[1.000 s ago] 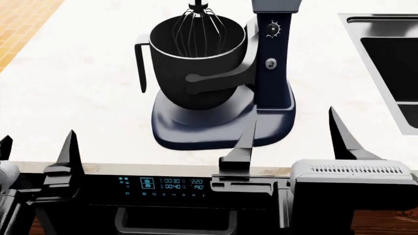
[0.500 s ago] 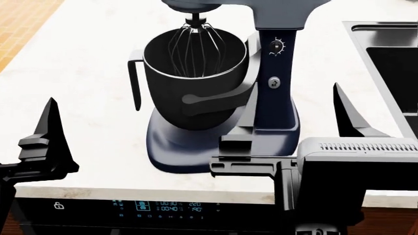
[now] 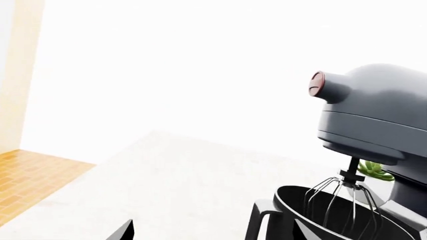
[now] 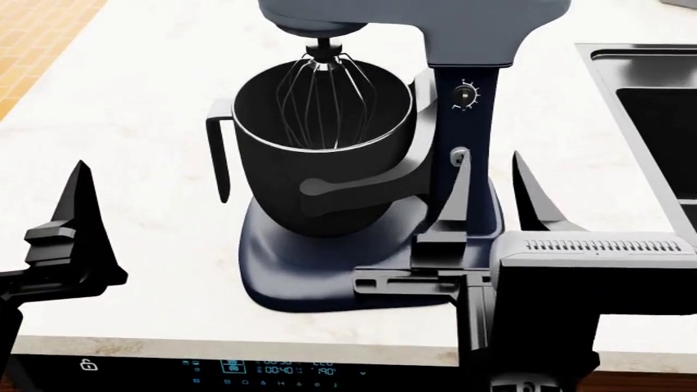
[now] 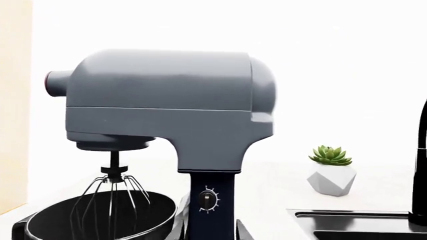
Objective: Open the stand mixer head.
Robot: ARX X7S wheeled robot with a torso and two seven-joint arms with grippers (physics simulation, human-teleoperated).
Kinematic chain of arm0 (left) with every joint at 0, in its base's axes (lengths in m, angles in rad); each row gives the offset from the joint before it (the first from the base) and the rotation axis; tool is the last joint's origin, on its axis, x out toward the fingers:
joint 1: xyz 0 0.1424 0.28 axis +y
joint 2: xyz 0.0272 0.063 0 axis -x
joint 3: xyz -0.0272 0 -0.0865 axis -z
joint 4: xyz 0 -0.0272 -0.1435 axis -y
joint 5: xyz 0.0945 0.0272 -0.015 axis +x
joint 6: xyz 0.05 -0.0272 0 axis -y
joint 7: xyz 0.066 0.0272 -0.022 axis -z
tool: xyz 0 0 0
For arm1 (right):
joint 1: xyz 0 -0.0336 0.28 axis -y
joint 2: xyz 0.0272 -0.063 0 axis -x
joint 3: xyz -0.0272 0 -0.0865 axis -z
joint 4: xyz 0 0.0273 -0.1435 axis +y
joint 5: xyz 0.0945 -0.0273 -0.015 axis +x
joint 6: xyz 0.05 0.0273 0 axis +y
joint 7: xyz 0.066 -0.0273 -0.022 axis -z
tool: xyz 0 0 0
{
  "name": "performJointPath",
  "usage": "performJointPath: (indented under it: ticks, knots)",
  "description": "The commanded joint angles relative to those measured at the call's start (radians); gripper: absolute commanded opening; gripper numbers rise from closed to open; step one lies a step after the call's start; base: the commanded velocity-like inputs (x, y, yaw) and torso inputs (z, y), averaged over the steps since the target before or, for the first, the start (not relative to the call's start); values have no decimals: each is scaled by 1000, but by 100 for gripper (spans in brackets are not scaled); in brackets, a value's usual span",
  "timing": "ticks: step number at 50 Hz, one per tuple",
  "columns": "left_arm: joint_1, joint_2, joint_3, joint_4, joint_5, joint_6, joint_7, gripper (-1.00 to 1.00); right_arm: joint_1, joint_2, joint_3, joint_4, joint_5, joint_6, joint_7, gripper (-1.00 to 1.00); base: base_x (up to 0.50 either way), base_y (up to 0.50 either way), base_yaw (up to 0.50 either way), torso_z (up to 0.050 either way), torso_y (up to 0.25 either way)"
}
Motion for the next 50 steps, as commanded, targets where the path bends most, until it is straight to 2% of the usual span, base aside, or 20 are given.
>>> performJointPath:
  ticks: [1, 16, 25, 34, 50]
  knots:
    - [3, -5, -2, 4, -14, 1, -8, 100, 23, 14, -30, 55, -32, -30, 7, -100, 0, 0, 0, 0, 0]
    - [-11, -11, -7, -11, -18, 9, -21, 100, 33, 5, -57, 215, -35, -106, -16, -100, 0, 0, 0, 0, 0]
    - [-2, -18, -6, -1, -24, 11, -28, 100, 98, -5, -108, 356, -57, -160, -45, -100, 0, 0, 0, 0, 0]
    - [-2, -21, -2, -8, -23, 20, -29, 100, 129, -19, -68, 422, -41, -179, -24, -100, 0, 0, 0, 0, 0]
    - [2, -31, -7, 8, -45, 23, -44, 100, 170, -40, -86, 607, -30, -243, -49, -100, 0, 0, 0, 0, 0]
